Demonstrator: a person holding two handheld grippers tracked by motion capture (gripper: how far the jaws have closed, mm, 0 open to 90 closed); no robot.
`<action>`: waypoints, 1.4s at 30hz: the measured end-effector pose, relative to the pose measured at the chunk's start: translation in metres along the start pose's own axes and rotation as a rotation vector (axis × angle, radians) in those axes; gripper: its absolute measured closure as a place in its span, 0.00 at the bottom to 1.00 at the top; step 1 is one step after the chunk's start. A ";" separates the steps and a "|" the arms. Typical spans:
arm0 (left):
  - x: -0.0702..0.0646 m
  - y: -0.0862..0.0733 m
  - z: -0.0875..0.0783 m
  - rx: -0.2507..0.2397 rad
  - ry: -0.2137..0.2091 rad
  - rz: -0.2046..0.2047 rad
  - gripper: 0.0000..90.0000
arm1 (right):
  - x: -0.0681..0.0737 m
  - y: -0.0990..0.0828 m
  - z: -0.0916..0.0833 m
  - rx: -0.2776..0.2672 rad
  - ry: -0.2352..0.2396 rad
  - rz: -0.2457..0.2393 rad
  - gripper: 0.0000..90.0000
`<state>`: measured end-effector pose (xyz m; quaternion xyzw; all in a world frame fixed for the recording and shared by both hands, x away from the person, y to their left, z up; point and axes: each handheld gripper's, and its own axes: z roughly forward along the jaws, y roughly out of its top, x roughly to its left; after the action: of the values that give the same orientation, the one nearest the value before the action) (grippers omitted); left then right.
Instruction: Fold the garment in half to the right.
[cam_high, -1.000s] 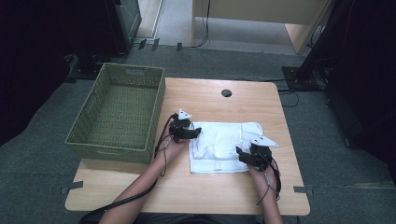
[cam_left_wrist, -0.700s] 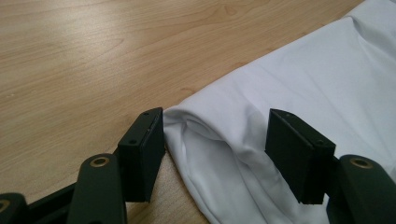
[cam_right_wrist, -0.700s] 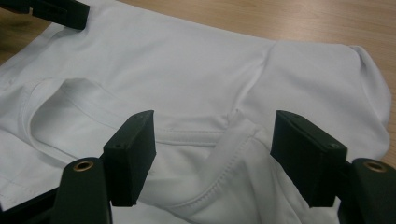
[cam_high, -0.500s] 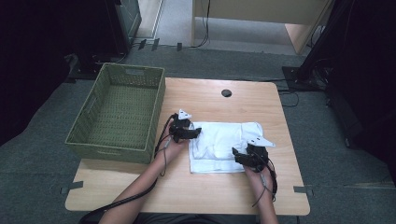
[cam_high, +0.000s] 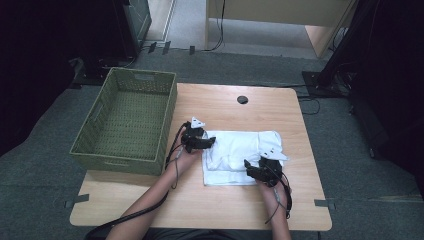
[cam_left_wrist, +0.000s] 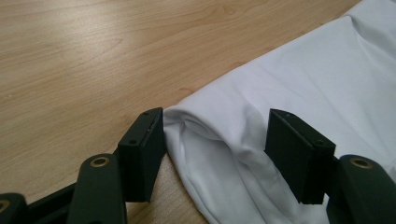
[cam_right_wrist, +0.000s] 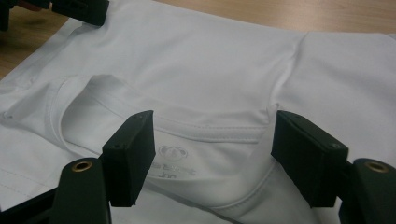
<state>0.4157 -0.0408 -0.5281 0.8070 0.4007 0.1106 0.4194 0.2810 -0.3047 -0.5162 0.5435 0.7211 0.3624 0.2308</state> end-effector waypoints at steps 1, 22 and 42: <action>0.000 0.000 0.000 -0.001 0.000 0.000 0.42 | 0.001 0.000 0.000 0.001 -0.003 0.000 0.34; 0.000 0.000 0.000 0.000 -0.005 0.000 0.42 | 0.032 -0.001 0.003 -0.019 0.021 -0.002 0.35; 0.000 0.000 0.000 -0.001 -0.004 0.001 0.42 | 0.056 -0.003 0.011 0.005 0.052 -0.026 0.37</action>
<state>0.4155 -0.0411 -0.5282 0.8073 0.3992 0.1092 0.4206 0.2703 -0.2490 -0.5220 0.5250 0.7348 0.3716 0.2153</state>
